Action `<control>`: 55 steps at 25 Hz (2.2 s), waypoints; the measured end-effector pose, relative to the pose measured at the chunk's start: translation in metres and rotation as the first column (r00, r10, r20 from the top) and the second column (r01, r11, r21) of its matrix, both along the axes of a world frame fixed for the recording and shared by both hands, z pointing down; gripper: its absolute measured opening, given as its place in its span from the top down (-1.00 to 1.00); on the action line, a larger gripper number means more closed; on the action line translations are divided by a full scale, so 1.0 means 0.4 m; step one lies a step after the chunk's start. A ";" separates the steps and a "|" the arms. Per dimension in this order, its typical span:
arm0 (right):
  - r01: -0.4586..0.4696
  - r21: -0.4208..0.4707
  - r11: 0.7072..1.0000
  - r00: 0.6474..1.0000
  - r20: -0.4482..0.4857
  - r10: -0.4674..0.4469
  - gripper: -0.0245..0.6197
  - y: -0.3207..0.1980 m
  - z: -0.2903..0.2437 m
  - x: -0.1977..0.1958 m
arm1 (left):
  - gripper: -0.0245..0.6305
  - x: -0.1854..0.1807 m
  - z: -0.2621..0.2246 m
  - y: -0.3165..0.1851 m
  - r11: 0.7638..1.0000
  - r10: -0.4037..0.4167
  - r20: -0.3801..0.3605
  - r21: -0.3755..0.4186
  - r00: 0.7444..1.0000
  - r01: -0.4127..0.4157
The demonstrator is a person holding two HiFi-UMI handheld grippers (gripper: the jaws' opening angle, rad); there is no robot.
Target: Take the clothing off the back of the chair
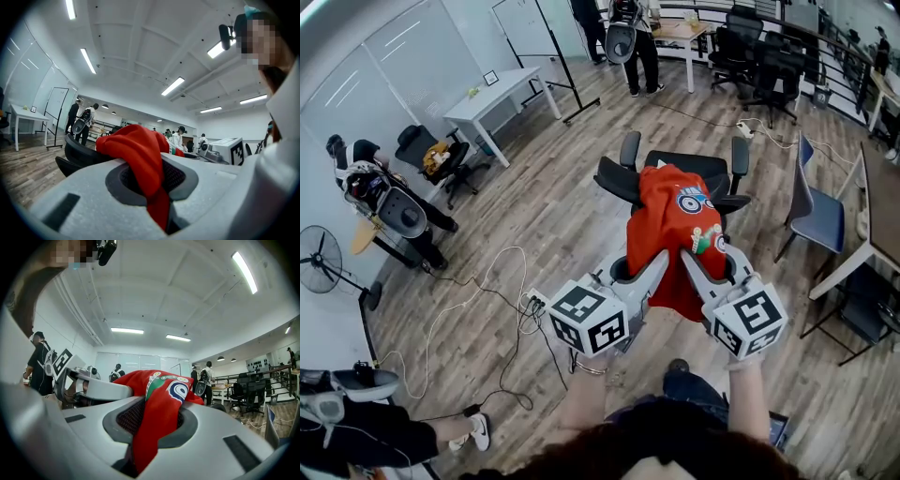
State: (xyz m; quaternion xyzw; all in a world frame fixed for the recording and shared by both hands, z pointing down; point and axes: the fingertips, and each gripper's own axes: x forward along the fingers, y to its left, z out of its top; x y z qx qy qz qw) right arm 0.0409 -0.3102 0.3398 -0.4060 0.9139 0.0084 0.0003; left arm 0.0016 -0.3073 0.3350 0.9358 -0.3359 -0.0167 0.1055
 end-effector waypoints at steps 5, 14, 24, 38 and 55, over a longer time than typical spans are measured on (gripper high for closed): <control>-0.011 0.017 1.000 1.000 -0.007 0.011 0.71 0.038 -0.020 -0.010 | 0.74 -0.010 -0.021 0.037 1.000 0.013 -0.013 0.009 1.000 -0.013; -0.027 0.035 0.999 1.000 -0.014 0.028 0.71 0.098 -0.040 -0.025 | 0.74 -0.025 -0.039 0.096 0.999 0.037 -0.028 0.024 0.999 -0.036; -0.041 0.045 0.998 0.999 -0.003 0.041 0.71 0.160 -0.058 -0.055 | 0.74 -0.055 -0.058 0.158 0.998 0.052 -0.019 0.038 0.998 -0.051; -0.065 0.058 0.996 0.998 -0.012 0.066 0.71 0.253 -0.072 -0.086 | 0.74 -0.087 -0.073 0.250 0.996 0.068 -0.024 0.052 0.997 -0.067; -0.085 0.012 0.996 0.995 -0.041 0.086 0.72 0.360 -0.040 -0.148 | 0.73 -0.149 -0.041 0.354 0.997 0.069 -0.022 0.022 0.997 -0.069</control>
